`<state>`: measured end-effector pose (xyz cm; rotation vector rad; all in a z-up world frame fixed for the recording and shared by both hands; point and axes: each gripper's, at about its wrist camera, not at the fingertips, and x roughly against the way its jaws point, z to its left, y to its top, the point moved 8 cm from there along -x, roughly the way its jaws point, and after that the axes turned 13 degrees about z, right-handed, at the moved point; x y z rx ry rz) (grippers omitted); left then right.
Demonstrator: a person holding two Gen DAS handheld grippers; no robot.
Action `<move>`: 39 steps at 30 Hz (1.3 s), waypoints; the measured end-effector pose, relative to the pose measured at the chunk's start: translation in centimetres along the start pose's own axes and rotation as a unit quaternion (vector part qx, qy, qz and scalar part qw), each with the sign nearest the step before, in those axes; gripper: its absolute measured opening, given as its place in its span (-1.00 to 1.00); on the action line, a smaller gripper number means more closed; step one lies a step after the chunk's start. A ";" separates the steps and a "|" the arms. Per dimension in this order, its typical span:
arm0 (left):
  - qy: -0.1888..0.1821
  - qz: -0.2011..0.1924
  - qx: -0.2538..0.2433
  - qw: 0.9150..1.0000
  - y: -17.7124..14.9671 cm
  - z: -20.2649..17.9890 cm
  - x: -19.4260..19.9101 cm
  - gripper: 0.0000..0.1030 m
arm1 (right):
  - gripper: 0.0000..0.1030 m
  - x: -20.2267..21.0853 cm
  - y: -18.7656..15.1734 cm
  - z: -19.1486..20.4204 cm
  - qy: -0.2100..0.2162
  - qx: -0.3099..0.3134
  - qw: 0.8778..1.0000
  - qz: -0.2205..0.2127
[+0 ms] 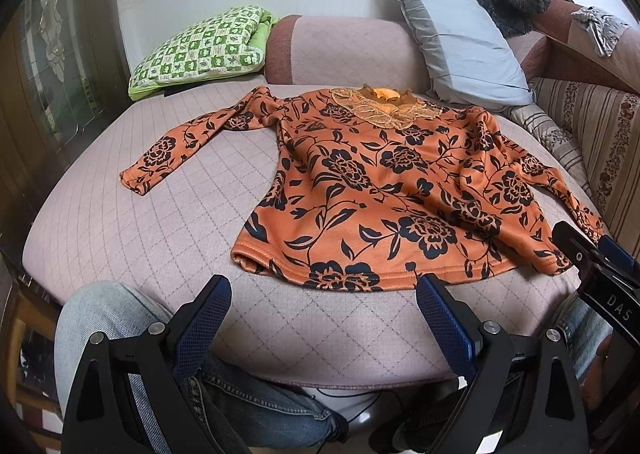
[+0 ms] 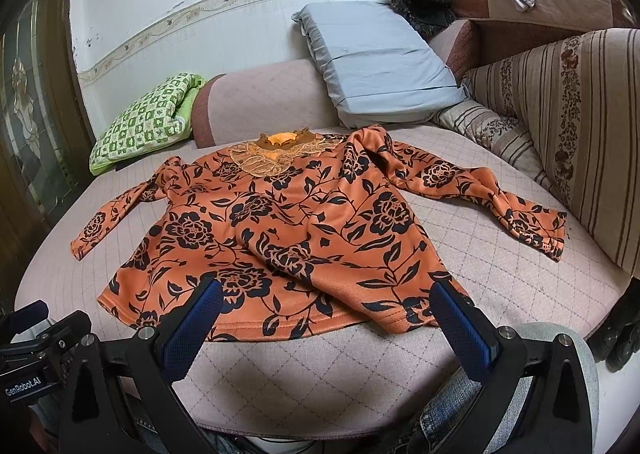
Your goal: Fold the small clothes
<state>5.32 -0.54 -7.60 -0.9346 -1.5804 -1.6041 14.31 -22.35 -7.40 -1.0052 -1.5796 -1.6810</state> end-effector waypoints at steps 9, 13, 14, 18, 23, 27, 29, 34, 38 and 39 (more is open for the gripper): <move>-0.019 0.006 -0.008 1.000 0.7 -0.6 -0.6 0.83 | 1.00 1.1 0.5 0.1 0.011 -0.001 1.000 -0.021; -0.042 0.000 -0.011 0.999 3.5 -1.9 -0.9 0.83 | 1.00 1.9 3.0 -1.2 0.012 -0.017 0.999 -0.047; -0.054 0.000 -0.010 0.998 4.3 -2.4 -1.1 0.83 | 1.00 1.5 4.2 -2.0 0.011 -0.017 0.999 -0.037; -0.085 0.012 0.008 0.996 7.7 -4.2 -2.9 0.82 | 1.00 -1.0 8.1 -7.9 0.004 -0.077 0.997 0.010; -0.102 0.042 -0.011 0.994 11.6 -7.6 -7.1 0.81 | 0.88 -5.0 10.3 -20.0 -0.063 -0.193 0.976 0.075; -0.114 0.056 -0.038 0.991 13.6 -10.1 -10.3 0.81 | 0.66 -7.0 8.8 -28.2 -0.112 -0.283 0.946 0.110; -0.118 0.056 -0.048 0.990 14.3 -10.9 -11.7 0.81 | 0.58 -7.8 7.5 -30.8 -0.119 -0.319 0.931 0.130; -0.139 0.063 -0.046 0.987 14.5 -11.6 -14.3 0.81 | 0.50 -10.9 4.0 -34.5 -0.122 -0.387 0.895 0.183; -0.151 0.065 -0.054 0.985 14.3 -11.5 -15.2 0.81 | -0.06 -12.5 3.2 -34.5 -0.162 -0.373 0.888 0.215; -0.154 0.064 -0.053 0.985 14.4 -11.3 -15.1 0.81 | -0.78 -12.1 3.8 -34.3 -0.164 -0.366 0.892 0.208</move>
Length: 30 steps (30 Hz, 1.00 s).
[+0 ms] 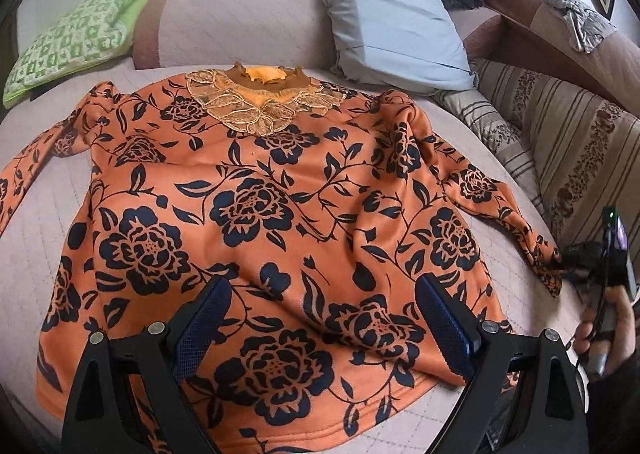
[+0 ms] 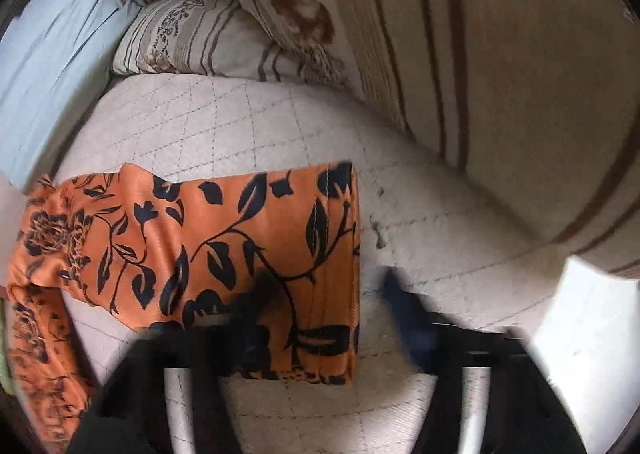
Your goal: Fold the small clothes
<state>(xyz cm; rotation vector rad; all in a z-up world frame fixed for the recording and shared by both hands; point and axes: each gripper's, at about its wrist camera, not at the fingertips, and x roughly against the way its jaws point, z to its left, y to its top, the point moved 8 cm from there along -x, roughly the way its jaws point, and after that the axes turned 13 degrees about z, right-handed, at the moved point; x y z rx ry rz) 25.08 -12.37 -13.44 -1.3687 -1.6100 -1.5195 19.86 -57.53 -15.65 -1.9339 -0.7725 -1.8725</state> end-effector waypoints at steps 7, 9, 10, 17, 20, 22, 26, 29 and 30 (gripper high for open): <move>-0.041 -0.031 0.035 0.998 1.2 3.9 3.1 0.81 | -0.85 12.2 -2.1 7.2 0.061 0.088 0.987 -0.117; -0.058 -0.036 0.055 0.996 1.7 5.7 4.2 0.81 | -0.85 18.0 -4.3 12.0 0.084 0.152 0.969 -0.177; -0.065 -0.039 0.063 0.995 1.9 6.7 4.8 0.81 | -0.85 20.6 -5.7 14.5 0.094 0.187 0.956 -0.206; -0.101 -0.044 0.165 0.980 3.0 17.7 7.9 0.82 | -0.85 24.9 -21.2 32.2 0.185 0.437 0.848 -0.236; -0.091 -0.046 0.218 0.971 2.7 22.5 8.2 0.82 | -0.85 18.4 -28.1 36.8 0.228 0.495 0.825 -0.151; -0.091 -0.045 0.242 0.965 2.4 24.1 8.0 0.81 | -0.85 13.6 -30.9 38.0 0.235 0.507 0.823 -0.100; -0.126 -0.025 0.238 0.963 2.1 23.2 7.0 0.81 | -0.83 5.0 -34.2 37.7 0.233 0.496 0.836 0.031; -0.136 -0.009 0.211 0.968 2.4 21.8 6.3 0.81 | -0.75 3.9 -35.5 35.4 0.235 0.498 0.831 0.080; -0.138 -0.003 0.202 0.970 2.8 21.4 5.7 0.81 | -0.60 4.4 -34.9 34.4 0.238 0.495 0.831 0.083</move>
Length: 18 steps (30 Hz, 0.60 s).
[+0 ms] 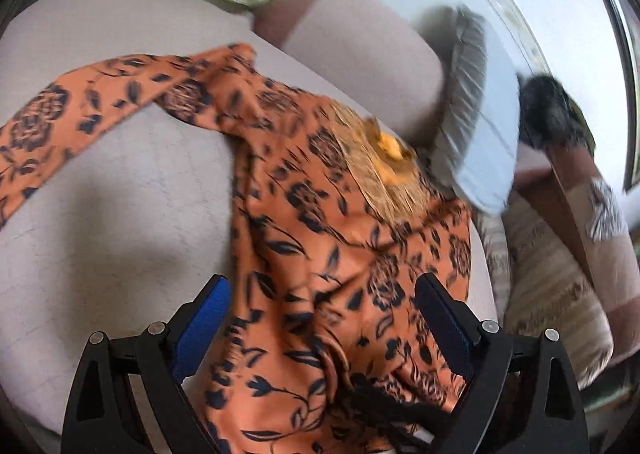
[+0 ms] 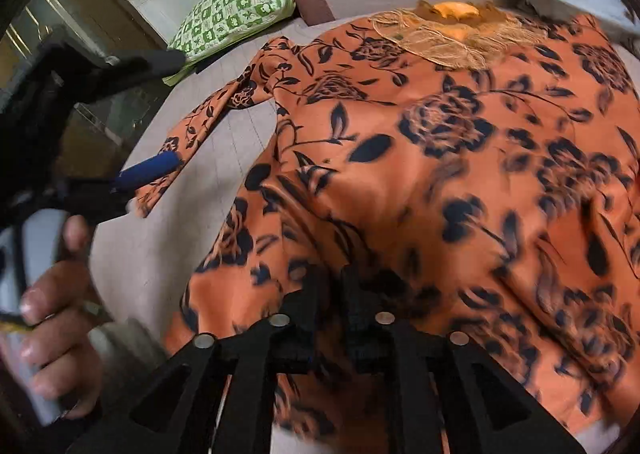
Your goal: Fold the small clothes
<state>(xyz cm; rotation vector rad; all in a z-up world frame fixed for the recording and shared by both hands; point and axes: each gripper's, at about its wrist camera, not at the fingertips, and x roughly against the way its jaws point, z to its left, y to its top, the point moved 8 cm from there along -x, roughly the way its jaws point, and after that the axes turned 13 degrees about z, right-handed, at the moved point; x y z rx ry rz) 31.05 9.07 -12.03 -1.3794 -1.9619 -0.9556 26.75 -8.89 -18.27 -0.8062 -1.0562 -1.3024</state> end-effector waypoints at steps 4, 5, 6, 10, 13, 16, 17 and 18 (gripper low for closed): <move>0.018 0.042 -0.006 0.999 -0.3 -0.3 -2.8 0.71 | 0.24 7.3 0.7 -4.2 -0.015 -0.033 0.997 -0.061; 0.027 0.053 -0.005 0.998 -0.6 -0.3 -3.8 0.66 | 0.24 8.6 1.5 -5.1 -0.020 -0.040 0.997 -0.068; 0.036 0.063 -0.006 0.997 -0.9 -0.4 -4.6 0.53 | 0.24 9.7 2.8 -6.1 -0.031 -0.049 0.996 -0.074; 0.092 0.069 -0.018 0.993 -2.3 -0.9 -7.4 0.10 | 0.26 12.7 10.5 -12.2 -0.104 -0.112 0.982 -0.108; 0.132 0.066 -0.030 0.989 -3.3 -1.3 -8.7 -0.41 | 0.26 11.0 16.3 -16.9 -0.123 -0.173 0.974 -0.079; 0.171 0.052 -0.043 0.983 -3.6 -1.5 -8.6 -0.71 | 0.23 8.3 21.1 -21.3 -0.168 -0.211 0.961 -0.054; 0.170 0.055 -0.042 0.983 -3.5 -1.4 -8.5 -0.76 | 0.23 7.3 22.3 -23.1 -0.207 -0.222 0.952 -0.041; 0.159 0.055 -0.036 0.985 -3.6 -1.5 -8.3 -0.81 | 0.19 6.5 22.6 -24.3 -0.229 -0.230 0.945 -0.027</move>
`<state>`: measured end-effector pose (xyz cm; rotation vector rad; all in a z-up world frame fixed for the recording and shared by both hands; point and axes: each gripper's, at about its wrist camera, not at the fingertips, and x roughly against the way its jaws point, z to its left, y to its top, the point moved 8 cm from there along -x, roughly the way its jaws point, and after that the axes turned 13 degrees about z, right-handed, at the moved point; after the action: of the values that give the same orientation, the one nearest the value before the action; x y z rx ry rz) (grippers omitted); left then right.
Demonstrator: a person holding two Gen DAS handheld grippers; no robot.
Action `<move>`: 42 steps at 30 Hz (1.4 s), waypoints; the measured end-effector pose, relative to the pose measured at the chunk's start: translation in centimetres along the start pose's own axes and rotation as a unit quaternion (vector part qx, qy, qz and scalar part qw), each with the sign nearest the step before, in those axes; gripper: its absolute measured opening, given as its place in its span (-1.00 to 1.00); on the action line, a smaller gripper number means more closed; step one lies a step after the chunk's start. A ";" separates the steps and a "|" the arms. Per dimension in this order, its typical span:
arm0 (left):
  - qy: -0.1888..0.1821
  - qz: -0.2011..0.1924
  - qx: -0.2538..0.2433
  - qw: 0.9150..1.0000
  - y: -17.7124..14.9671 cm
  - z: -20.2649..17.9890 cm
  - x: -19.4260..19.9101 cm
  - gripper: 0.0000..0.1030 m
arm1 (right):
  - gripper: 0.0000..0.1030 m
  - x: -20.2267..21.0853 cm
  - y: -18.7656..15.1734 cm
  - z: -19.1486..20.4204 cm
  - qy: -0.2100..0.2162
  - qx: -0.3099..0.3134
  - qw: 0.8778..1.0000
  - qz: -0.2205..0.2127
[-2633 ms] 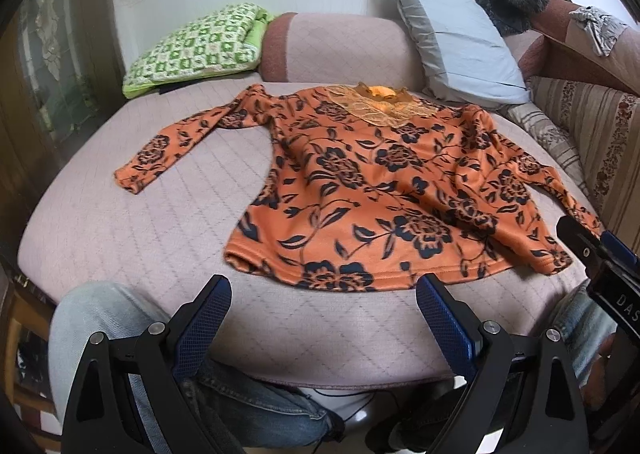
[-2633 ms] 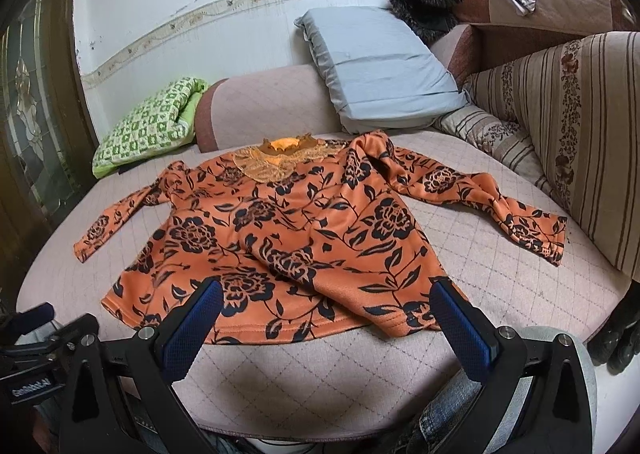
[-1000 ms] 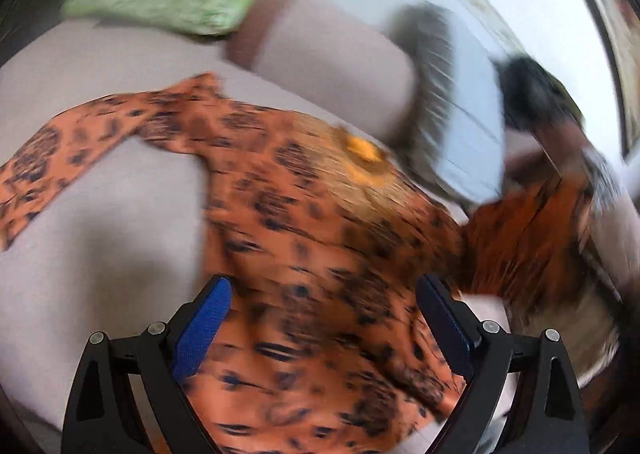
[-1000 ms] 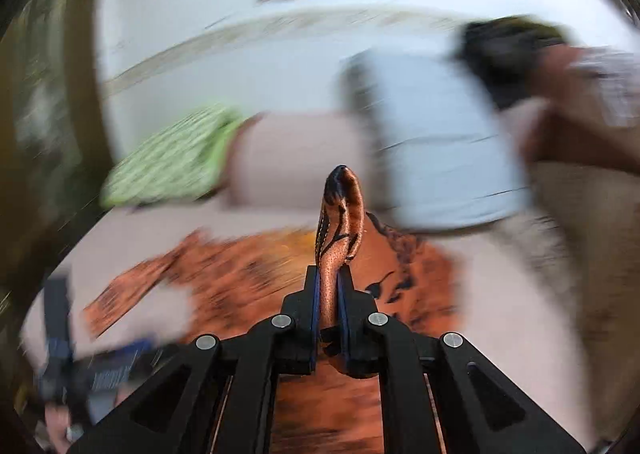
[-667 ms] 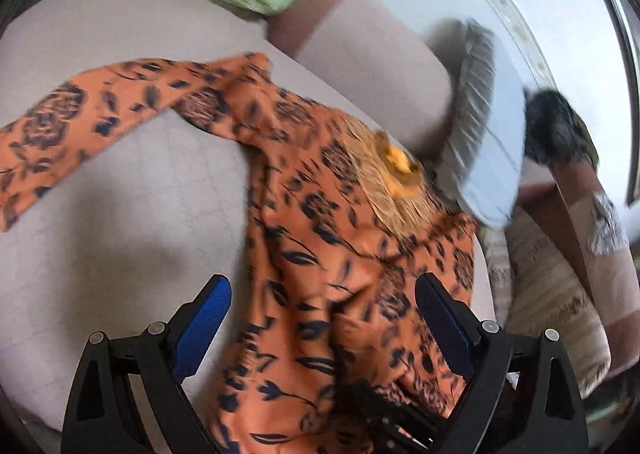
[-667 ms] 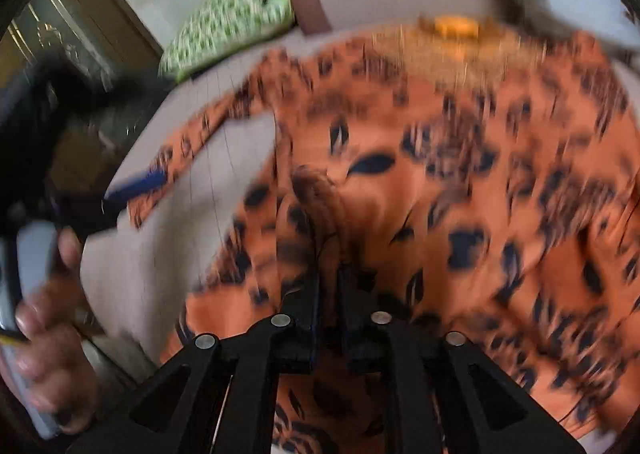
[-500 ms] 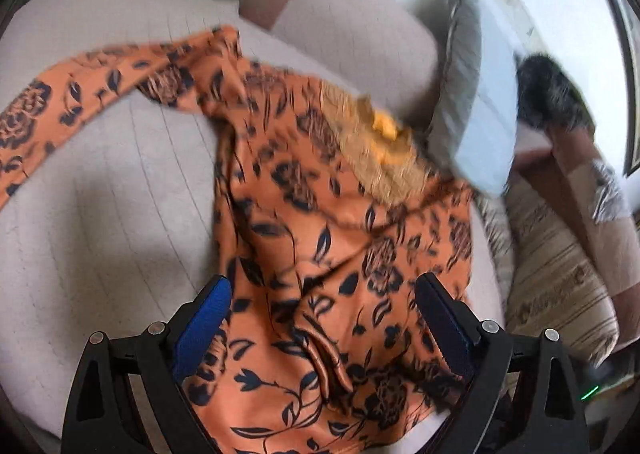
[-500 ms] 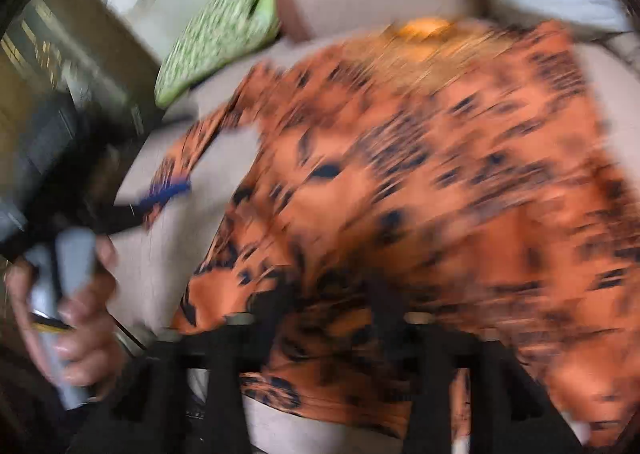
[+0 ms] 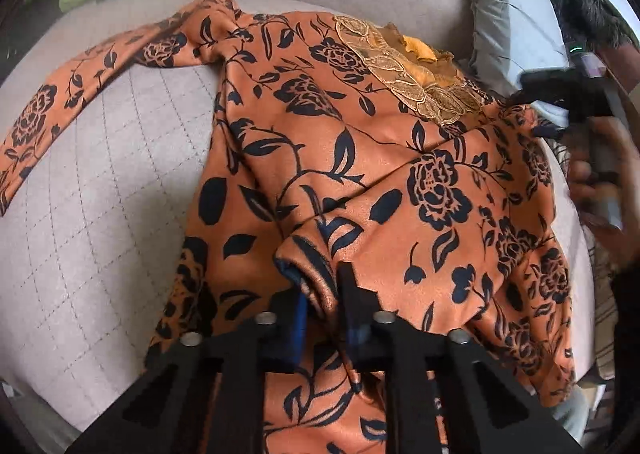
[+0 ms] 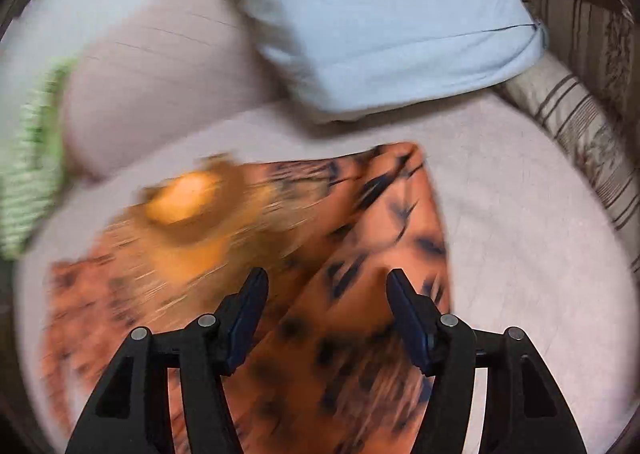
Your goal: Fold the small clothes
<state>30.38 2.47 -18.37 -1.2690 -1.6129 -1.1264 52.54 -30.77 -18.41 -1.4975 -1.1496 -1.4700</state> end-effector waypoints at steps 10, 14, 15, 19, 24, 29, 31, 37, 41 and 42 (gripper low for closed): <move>-0.084 0.002 0.030 0.996 -1.2 1.3 3.7 -0.84 | -0.81 4.9 -1.8 2.7 -0.030 0.053 0.996 -0.068; -0.060 0.033 0.037 0.997 -1.6 2.8 2.1 -0.80 | -0.79 4.3 -1.9 7.1 -0.029 0.097 0.992 -0.076; -0.052 0.041 0.038 0.997 -1.4 3.0 1.2 -0.76 | -0.76 3.0 -1.7 8.2 -0.027 0.111 0.991 -0.066; -0.047 0.057 0.043 0.996 -0.8 3.3 -0.2 -0.52 | -0.67 -1.4 -3.0 8.6 -0.045 0.156 0.986 -0.022; -0.044 -0.008 0.057 0.997 0.0 4.3 4.2 0.07 | 0.55 7.8 -9.3 3.9 0.026 0.151 0.983 -0.105; -0.014 -0.018 0.047 0.999 -3.3 6.1 5.6 0.18 | 0.70 11.2 -17.3 -3.6 0.067 0.125 0.985 -0.101; -0.014 -0.003 0.049 0.999 -5.9 7.1 5.2 0.19 | 0.70 10.0 -20.2 -8.2 0.077 0.082 0.990 -0.079; 0.062 0.012 0.010 0.998 -8.2 5.8 2.7 0.29 | 0.54 5.1 -25.3 -16.2 0.101 -0.030 0.994 -0.008; 0.103 0.004 -0.024 0.994 -9.1 4.1 1.9 0.29 | 0.22 3.3 -25.7 -15.5 0.103 -0.021 0.994 0.038; 0.101 0.000 -0.024 0.995 -9.3 3.9 2.0 0.25 | -0.03 3.5 -26.0 -15.1 0.087 -0.011 0.996 0.033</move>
<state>20.67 5.74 -19.29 -1.1457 -1.4436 -1.2565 22.84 -35.94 -15.93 -1.3778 -0.9743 -1.5386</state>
